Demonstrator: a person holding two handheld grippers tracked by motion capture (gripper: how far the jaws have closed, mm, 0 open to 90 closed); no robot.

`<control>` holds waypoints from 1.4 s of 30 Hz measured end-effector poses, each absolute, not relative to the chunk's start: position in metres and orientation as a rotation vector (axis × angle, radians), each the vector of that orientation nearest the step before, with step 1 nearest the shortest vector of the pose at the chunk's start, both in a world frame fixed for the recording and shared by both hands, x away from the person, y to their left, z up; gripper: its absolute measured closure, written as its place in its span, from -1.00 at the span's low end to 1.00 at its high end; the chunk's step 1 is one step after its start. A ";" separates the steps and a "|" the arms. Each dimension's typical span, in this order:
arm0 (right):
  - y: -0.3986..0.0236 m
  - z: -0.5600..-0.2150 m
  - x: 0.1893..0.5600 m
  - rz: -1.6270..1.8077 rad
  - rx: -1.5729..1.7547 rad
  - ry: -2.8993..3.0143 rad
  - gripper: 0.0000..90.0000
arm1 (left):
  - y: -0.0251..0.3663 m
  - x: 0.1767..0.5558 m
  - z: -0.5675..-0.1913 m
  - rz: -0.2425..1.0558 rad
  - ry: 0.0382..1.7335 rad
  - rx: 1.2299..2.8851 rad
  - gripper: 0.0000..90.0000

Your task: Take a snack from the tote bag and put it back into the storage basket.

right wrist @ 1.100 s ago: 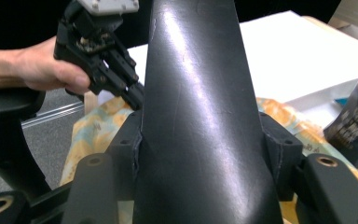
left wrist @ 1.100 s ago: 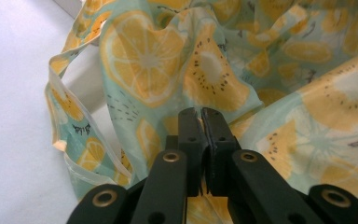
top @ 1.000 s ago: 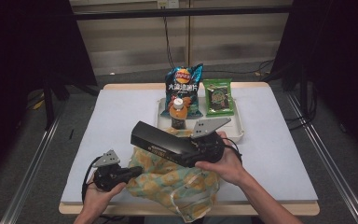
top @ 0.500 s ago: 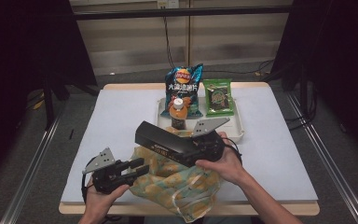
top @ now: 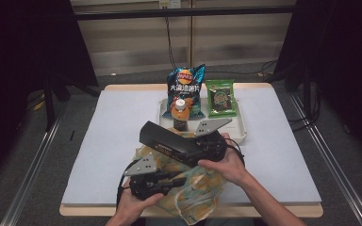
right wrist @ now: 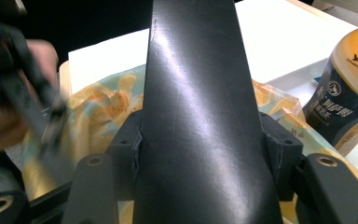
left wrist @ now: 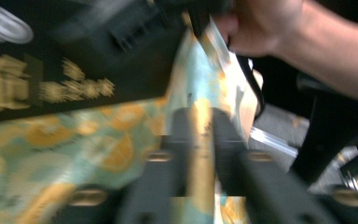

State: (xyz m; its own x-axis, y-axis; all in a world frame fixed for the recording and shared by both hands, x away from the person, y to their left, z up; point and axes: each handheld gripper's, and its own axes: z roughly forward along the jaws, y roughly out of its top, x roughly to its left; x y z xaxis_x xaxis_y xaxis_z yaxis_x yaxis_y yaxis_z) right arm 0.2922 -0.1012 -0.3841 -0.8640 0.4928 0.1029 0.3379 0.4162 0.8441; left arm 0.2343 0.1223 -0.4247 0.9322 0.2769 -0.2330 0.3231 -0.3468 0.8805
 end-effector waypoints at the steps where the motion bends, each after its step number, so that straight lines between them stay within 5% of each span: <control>1: -0.101 -0.384 0.292 1.439 0.744 2.501 -0.04 | 0.118 0.233 -0.428 -0.046 0.412 1.989 1.00; 15: -0.103 -0.368 0.302 1.507 0.792 2.445 -0.04 | 0.111 0.240 -0.467 -0.155 0.486 2.243 1.00; 25: -0.113 -0.363 0.302 1.460 0.776 2.455 -0.04 | 0.124 0.242 -0.458 -0.151 0.483 2.130 0.97; 42: -0.144 -0.350 0.301 1.433 0.746 2.464 -0.04 | 0.151 0.244 -0.438 -0.008 0.549 1.995 -0.03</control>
